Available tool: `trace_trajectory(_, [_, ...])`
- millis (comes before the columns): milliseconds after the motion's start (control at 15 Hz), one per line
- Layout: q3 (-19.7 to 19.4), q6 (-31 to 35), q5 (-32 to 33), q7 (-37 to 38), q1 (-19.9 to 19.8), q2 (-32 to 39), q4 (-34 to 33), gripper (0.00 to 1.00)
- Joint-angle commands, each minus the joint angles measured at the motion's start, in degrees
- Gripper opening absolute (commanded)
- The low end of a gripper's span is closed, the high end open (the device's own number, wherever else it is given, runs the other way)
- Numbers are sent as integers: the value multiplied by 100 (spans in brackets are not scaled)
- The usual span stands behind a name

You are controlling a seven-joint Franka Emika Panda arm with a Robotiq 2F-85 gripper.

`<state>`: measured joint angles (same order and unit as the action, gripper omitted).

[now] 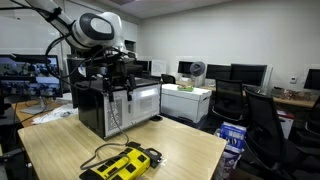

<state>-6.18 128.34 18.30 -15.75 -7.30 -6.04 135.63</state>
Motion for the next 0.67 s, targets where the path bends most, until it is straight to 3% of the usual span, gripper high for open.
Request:
trace_trajectory(0, [171,69,-344,1120,169,-679,517,100])
trace_trajectory(267, [282,313,-453,2258,168,-1116,887,100])
trace_trajectory(600, [352,617,-423,2807,144,-1400,1285,100])
